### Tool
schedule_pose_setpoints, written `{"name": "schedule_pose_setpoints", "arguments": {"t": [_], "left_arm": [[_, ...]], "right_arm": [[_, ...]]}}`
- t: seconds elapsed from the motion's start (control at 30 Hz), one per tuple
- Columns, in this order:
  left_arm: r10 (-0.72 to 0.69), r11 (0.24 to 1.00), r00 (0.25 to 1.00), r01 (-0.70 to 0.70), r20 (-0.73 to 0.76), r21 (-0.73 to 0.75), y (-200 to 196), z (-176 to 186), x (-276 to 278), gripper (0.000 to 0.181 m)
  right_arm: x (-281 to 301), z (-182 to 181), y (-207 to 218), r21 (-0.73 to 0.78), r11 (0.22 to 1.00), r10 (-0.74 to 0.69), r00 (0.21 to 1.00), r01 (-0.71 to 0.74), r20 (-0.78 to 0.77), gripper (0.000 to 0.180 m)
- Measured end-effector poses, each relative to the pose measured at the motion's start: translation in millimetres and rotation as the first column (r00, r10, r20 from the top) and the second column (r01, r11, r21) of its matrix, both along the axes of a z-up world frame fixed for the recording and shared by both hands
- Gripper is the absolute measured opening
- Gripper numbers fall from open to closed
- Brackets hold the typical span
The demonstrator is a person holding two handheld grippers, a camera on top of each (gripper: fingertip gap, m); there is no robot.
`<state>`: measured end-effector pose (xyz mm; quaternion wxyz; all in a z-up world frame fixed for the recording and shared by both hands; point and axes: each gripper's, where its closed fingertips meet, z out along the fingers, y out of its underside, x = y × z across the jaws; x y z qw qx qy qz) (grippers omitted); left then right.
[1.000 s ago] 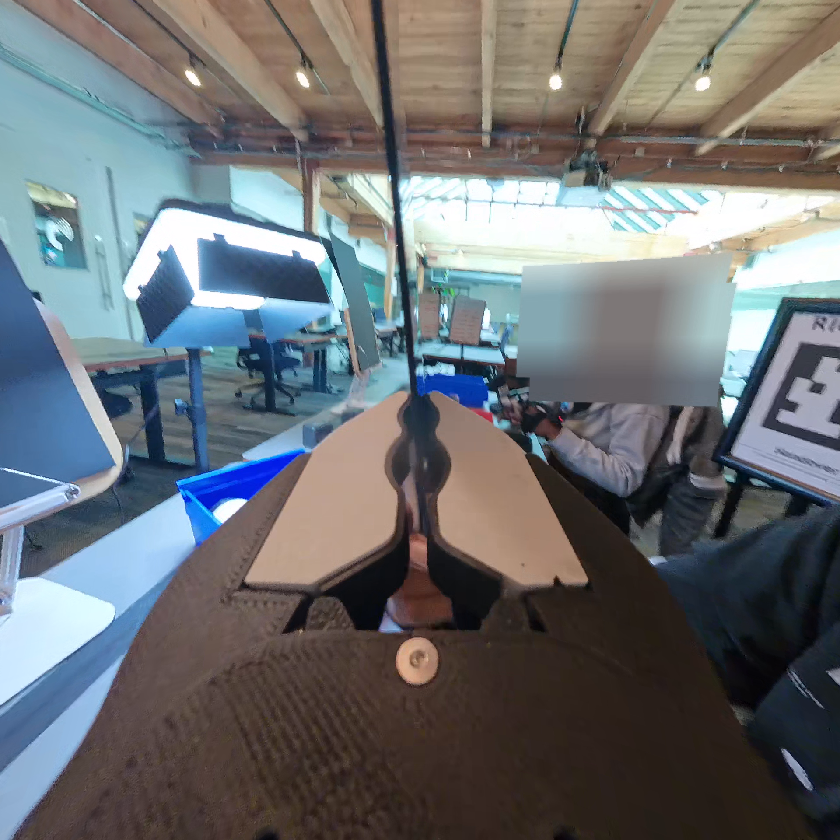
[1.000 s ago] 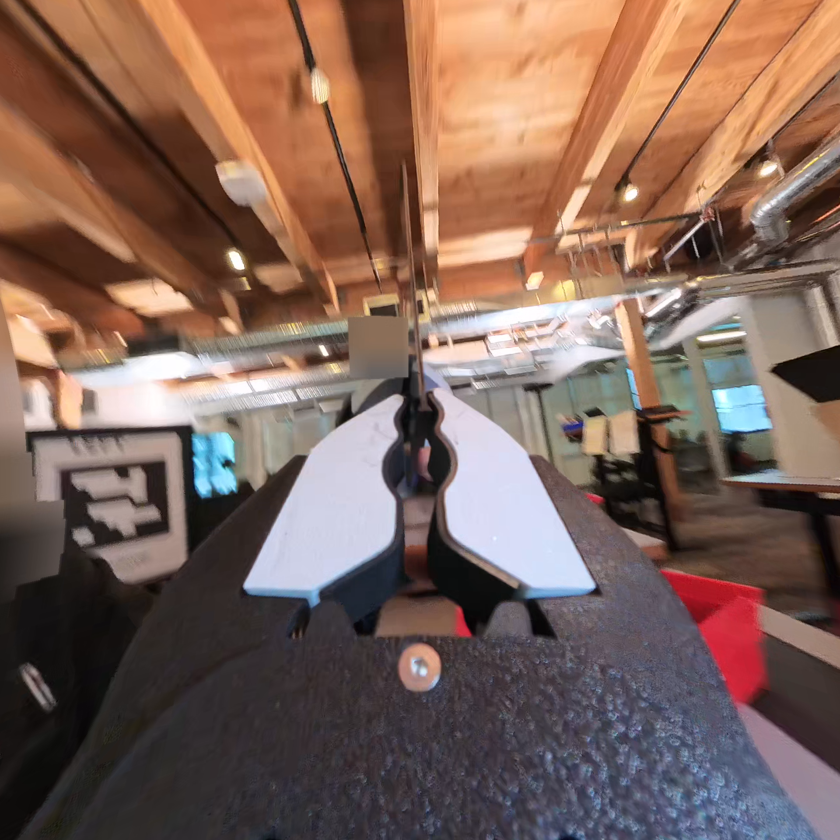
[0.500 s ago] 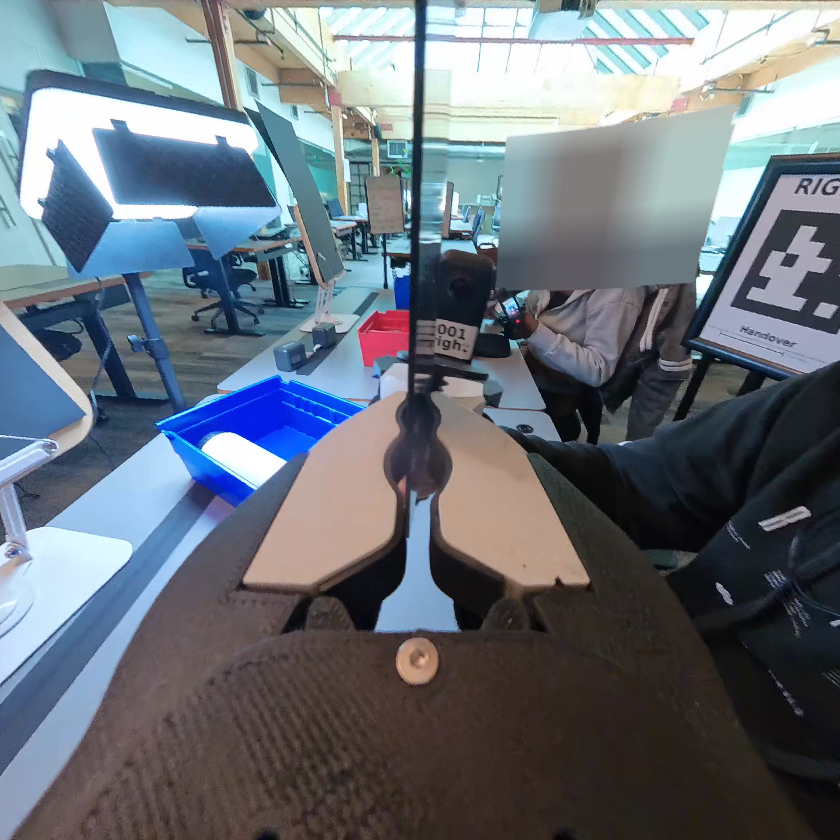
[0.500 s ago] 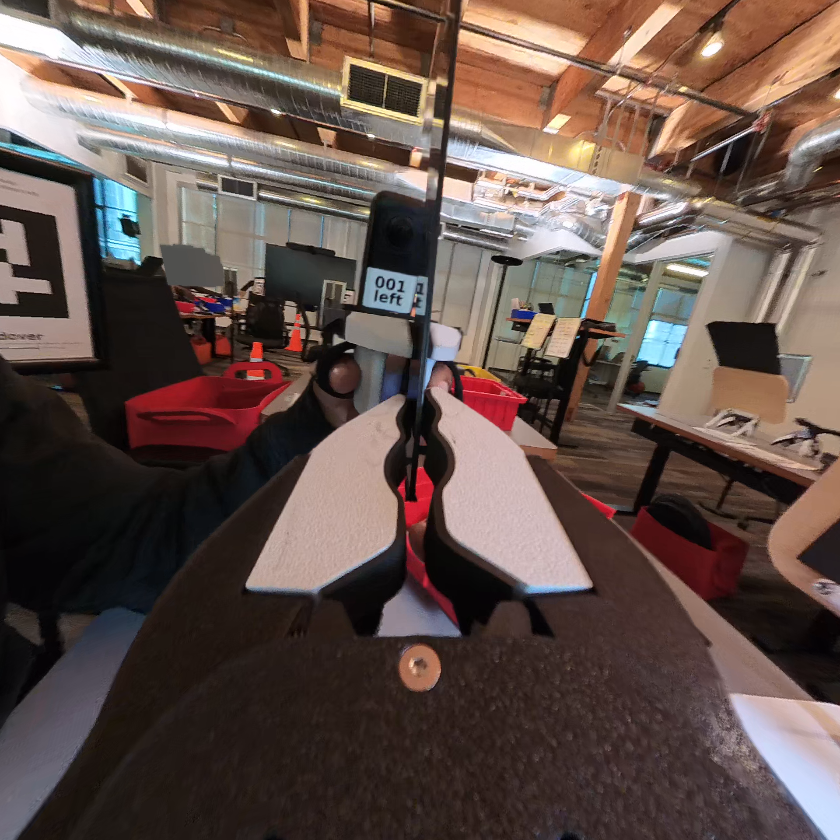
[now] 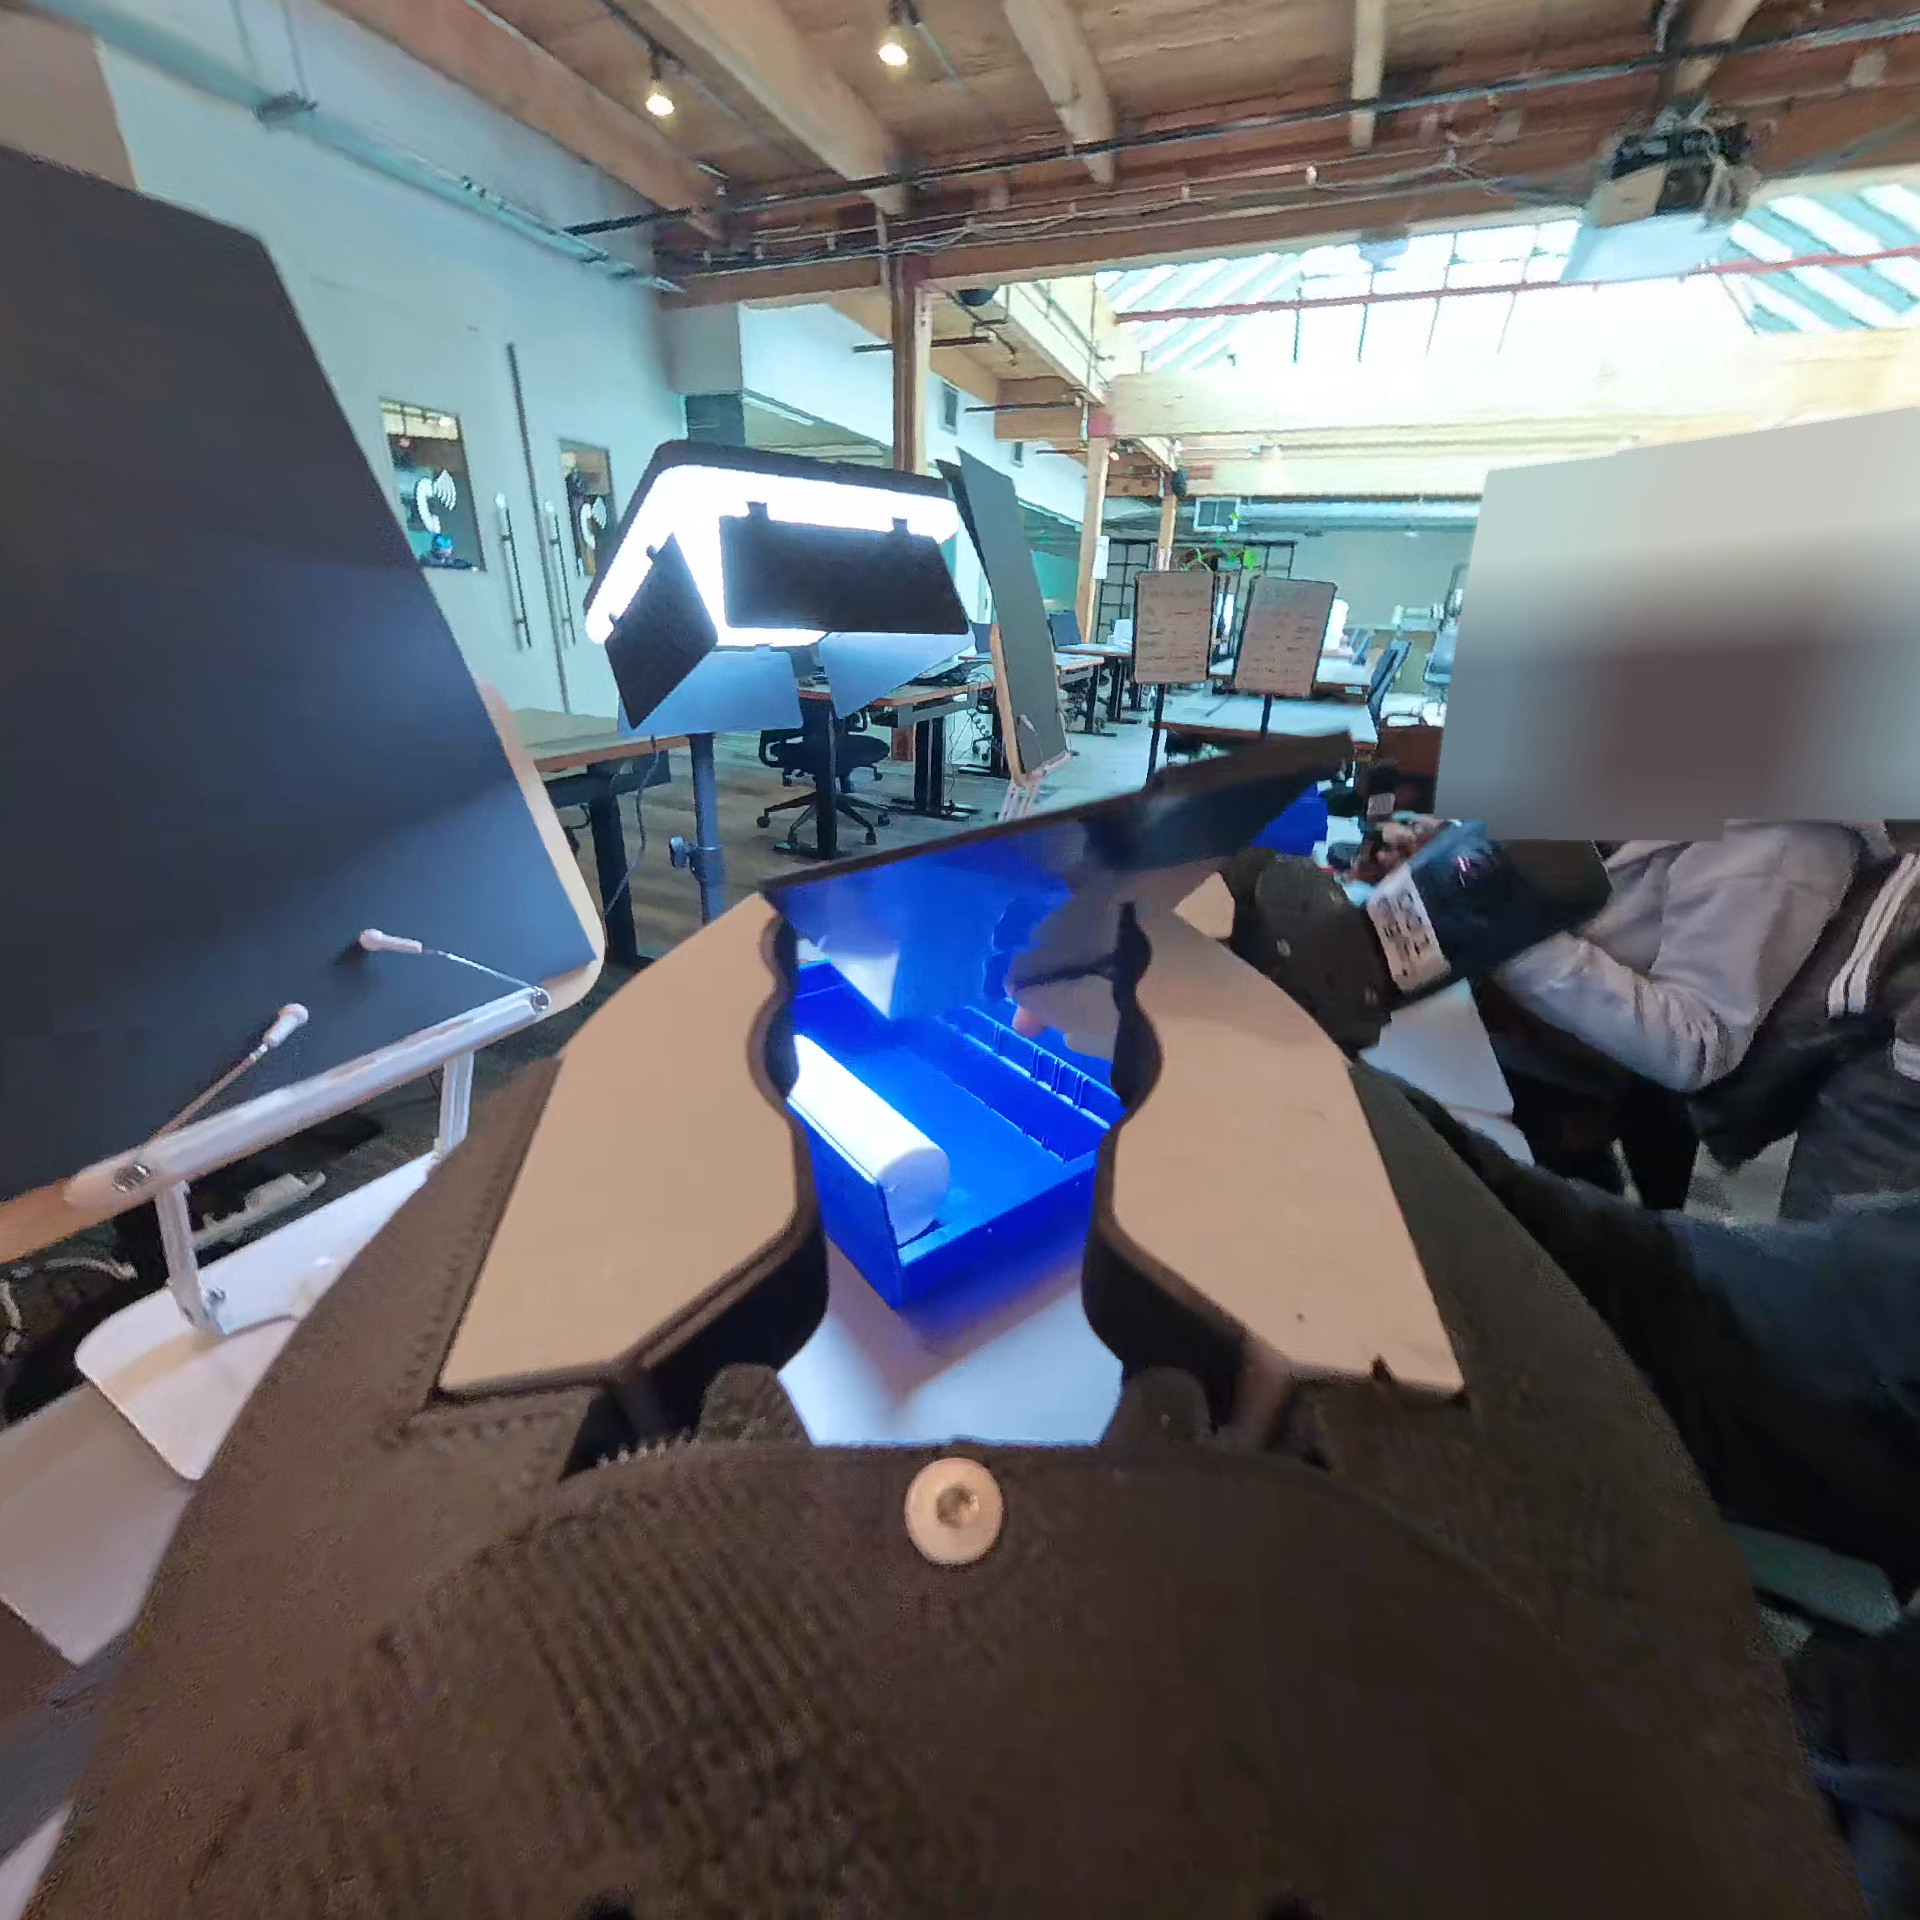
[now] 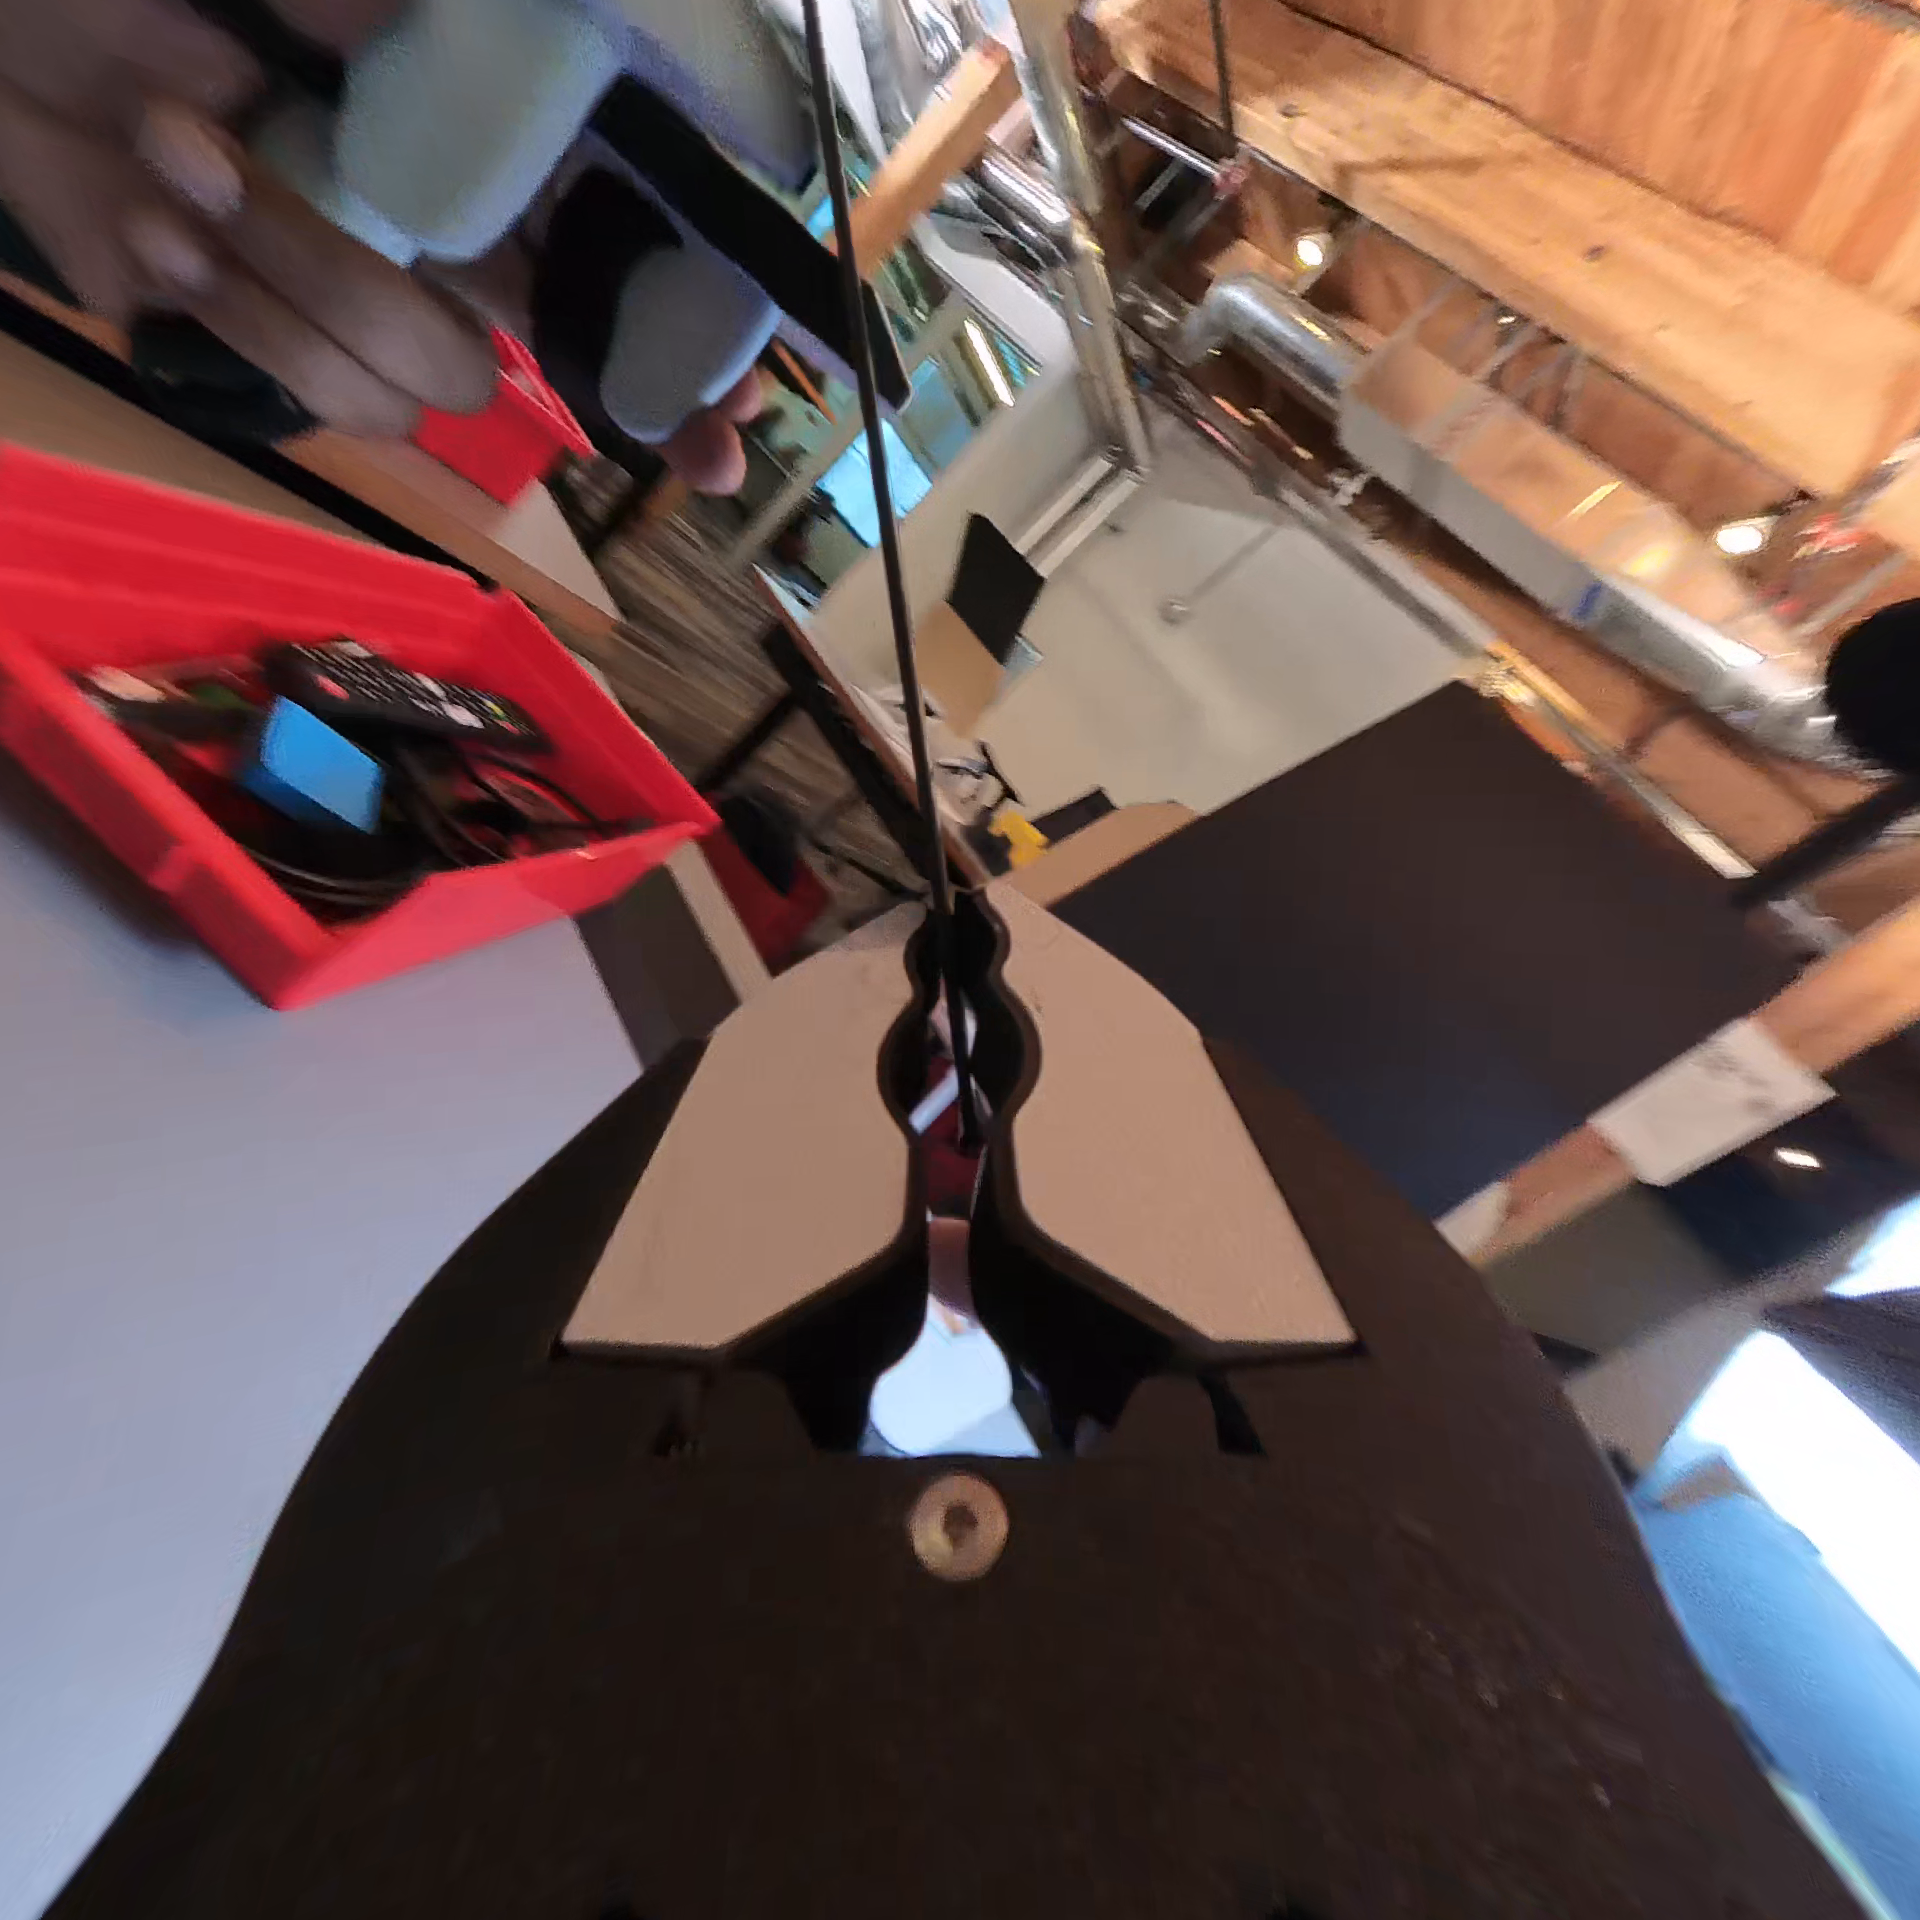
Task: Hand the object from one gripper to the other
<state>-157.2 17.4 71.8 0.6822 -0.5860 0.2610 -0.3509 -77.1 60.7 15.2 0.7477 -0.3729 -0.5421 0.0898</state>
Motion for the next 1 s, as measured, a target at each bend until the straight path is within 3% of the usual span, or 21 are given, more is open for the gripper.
{"name": "schedule_pose_setpoints", "arguments": {"t": [0.17,0.3,0.53,0.6,0.63,0.7,0.87,1.0], "left_arm": [[-0.056,0.993,0.983,0.073,0.176,-0.088,18,-4,13,0.065],[-0.056,0.992,0.951,0.088,0.305,-0.093,23,1,11,0.048],[-0.069,0.987,0.954,0.107,0.291,-0.118,24,-8,35,0.051],[-0.017,0.99,0.954,0.058,0.298,-0.126,31,-12,34,0.041],[0.02,0.992,0.954,0.018,0.299,-0.123,36,-14,30,0.026],[0.065,0.993,0.953,-0.032,0.296,-0.116,44,-18,21,0.019],[-0.011,1.0,0.971,0.005,0.238,0.026,39,-16,10,0.012],[-0.038,0.991,0.983,0.013,0.179,0.137,32,-15,-4,0.002]], "right_arm": [[5,4,15,0.209,0.96,-0.18,0.982,0.187,-0.052,0.002],[16,9,22,0.358,0.88,-0.299,0.95,0.313,-0.095,0.002],[18,3,35,0.421,0.806,-0.414,0.904,0.416,-0.101,0.002],[14,-1,36,0.427,0.804,-0.413,0.905,0.414,-0.101,0.002],[12,-3,36,0.428,0.804,-0.41,0.906,0.412,-0.103,0.001],[11,-3,34,0.445,0.798,-0.403,0.909,0.405,-0.104,0.003],[-2,-11,24,0.294,0.925,-0.251,0.968,0.241,-0.006,0.021],[-11,-14,-1,0.042,0.998,-0.042,0.992,0.038,0.118,0.029]]}}
